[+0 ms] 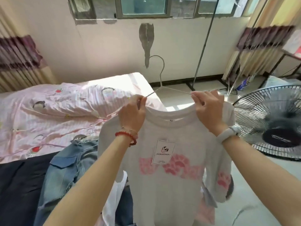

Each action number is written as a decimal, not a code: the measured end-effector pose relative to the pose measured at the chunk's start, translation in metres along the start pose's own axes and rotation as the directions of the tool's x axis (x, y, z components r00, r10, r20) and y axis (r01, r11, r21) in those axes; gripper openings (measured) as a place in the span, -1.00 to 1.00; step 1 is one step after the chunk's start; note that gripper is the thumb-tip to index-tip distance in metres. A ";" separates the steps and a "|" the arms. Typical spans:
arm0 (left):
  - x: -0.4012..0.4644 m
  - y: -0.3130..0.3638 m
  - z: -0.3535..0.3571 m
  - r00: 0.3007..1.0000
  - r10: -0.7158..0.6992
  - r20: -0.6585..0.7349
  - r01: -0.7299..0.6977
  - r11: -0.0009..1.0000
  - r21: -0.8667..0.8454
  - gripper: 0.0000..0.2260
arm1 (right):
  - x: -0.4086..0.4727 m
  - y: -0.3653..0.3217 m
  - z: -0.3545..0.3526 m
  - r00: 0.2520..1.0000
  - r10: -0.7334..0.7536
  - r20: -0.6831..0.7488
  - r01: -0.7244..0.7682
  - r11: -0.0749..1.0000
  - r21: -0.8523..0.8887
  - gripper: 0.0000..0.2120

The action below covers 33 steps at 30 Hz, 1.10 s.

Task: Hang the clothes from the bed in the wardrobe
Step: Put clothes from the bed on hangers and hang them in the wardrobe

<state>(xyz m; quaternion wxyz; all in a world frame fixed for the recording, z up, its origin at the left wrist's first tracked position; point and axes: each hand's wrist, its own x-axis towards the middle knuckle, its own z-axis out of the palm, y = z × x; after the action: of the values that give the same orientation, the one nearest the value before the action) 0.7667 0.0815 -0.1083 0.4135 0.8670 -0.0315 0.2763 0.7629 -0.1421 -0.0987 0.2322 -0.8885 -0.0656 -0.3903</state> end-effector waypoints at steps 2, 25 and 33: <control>0.036 -0.013 0.021 1.000 -0.022 -0.003 0.022 0.999 0.048 -0.80 | 0.032 0.015 0.031 0.999 0.003 0.042 -0.003 1.000 -0.002 -0.84; -0.050 -0.313 0.253 0.522 -0.690 0.502 -0.021 0.577 0.816 -0.44 | -0.040 0.217 0.421 0.577 0.169 0.799 -0.158 0.983 -0.093 -0.57; -0.041 -0.313 0.252 0.469 -0.708 0.528 -0.043 0.578 0.815 -0.47 | -0.133 0.215 0.370 0.288 0.176 0.941 0.132 0.966 -0.221 -0.53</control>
<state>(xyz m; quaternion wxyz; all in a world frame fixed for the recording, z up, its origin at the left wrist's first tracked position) 0.9344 0.0943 -0.4753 0.0095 0.9581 0.0856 -0.2732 0.9805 -0.1516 -0.4899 0.0356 -0.9674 -0.1277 0.2156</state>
